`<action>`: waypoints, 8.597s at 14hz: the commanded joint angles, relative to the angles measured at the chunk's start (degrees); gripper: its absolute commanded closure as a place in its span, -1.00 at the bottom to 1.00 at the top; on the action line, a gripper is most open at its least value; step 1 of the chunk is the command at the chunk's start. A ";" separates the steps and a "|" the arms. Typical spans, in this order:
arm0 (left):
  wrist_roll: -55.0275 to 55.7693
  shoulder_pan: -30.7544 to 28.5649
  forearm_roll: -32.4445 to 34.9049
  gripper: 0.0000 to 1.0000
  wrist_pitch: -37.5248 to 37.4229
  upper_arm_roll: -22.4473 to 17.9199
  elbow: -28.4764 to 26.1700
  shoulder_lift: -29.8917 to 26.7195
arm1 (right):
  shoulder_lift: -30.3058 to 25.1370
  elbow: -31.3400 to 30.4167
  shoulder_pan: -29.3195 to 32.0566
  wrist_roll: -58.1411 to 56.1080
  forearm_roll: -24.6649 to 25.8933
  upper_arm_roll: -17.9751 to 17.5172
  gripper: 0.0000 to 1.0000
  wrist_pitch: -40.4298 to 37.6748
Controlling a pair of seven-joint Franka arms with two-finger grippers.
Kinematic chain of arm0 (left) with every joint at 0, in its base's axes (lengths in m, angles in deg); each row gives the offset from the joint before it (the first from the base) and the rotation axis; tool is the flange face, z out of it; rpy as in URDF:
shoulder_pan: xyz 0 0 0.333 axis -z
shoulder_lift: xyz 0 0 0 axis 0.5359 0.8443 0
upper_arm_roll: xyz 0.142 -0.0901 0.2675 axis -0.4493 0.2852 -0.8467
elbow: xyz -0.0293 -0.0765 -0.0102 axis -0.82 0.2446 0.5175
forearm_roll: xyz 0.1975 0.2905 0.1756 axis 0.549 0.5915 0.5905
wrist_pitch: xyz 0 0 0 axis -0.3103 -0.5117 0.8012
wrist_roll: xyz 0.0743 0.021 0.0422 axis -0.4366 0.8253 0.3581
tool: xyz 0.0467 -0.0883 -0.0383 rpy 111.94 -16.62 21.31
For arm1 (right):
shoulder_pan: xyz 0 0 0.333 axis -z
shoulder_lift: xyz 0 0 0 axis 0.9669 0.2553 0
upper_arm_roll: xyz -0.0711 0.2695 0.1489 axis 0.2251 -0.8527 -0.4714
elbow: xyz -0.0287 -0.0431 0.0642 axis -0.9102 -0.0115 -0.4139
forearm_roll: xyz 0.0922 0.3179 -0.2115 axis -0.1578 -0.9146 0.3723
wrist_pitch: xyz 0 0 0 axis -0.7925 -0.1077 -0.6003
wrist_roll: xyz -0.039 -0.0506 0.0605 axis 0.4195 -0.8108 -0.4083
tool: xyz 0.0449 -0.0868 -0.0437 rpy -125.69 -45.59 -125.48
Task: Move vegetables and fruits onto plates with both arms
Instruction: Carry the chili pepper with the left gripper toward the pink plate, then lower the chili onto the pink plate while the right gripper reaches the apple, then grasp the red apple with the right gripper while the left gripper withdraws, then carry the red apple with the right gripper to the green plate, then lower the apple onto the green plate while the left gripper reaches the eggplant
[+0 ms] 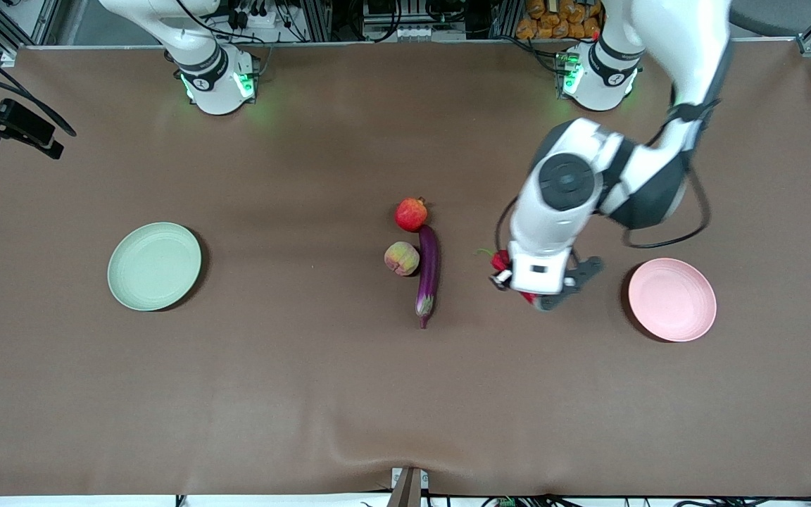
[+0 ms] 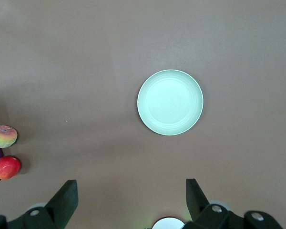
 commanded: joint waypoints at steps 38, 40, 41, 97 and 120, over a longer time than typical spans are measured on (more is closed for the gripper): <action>-58.62 -29.52 1.63 0.93 2.97 0.12 -0.04 8.03 | 11.98 -0.17 -13.06 0.12 0.10 -1.61 -1.00 0.42; -63.99 -31.10 1.63 0.92 5.26 0.12 -0.04 10.23 | 15.49 -0.08 -16.84 1.96 -1.56 -1.52 -1.00 5.51; -66.89 -31.45 1.63 0.92 5.97 0.12 -0.04 11.19 | 17.60 -0.08 -18.42 5.54 -2.36 -1.52 -1.00 7.89; -68.50 -34.18 -2.50 -1.00 -16.26 4.78 -0.30 -8.13 | 28.52 -24.66 2.83 -5.67 3.44 1.20 1.00 36.62; -28.89 0.86 3.47 -1.00 1.46 6.71 8.31 18.66 | 29.05 -3.09 2.13 -5.33 2.12 0.67 -1.00 16.19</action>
